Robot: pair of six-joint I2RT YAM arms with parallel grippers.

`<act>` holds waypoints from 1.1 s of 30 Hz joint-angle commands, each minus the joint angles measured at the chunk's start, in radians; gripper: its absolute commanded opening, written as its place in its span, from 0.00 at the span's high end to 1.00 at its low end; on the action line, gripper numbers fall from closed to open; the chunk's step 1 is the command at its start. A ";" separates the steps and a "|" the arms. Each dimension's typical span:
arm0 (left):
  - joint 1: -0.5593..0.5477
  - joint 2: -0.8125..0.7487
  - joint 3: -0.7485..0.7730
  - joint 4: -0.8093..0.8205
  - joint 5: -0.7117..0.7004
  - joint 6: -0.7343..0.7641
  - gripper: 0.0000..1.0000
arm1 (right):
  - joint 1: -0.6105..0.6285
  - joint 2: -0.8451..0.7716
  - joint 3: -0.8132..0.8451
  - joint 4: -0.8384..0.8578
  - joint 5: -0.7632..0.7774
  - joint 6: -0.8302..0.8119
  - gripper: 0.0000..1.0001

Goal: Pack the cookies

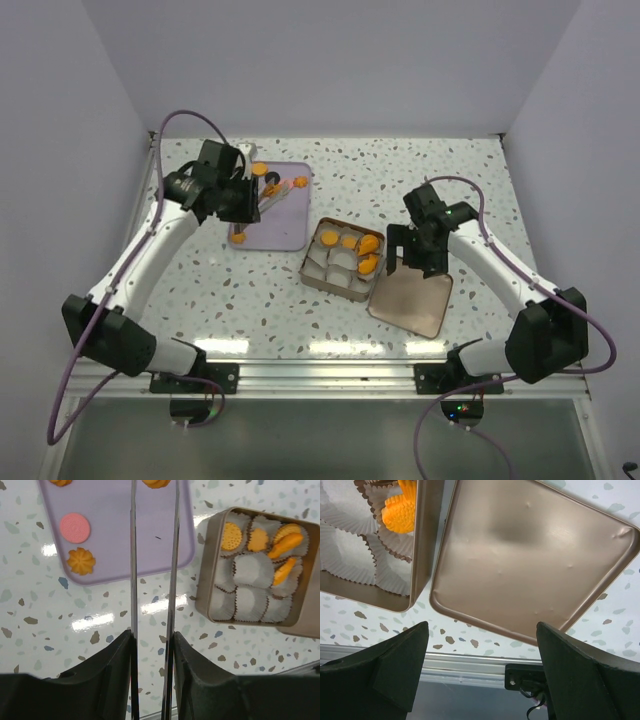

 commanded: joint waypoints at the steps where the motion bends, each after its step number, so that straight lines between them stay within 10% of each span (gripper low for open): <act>1: 0.002 -0.131 0.025 -0.006 0.081 0.022 0.70 | -0.002 0.000 0.010 0.017 -0.028 0.002 0.08; 14: -0.124 -0.431 -0.220 0.078 0.202 -0.094 0.71 | -0.002 -0.017 -0.031 0.039 -0.059 0.017 0.01; 33: -0.408 -0.317 -0.361 0.256 0.091 -0.234 0.73 | -0.002 -0.141 -0.122 -0.018 -0.041 -0.012 0.01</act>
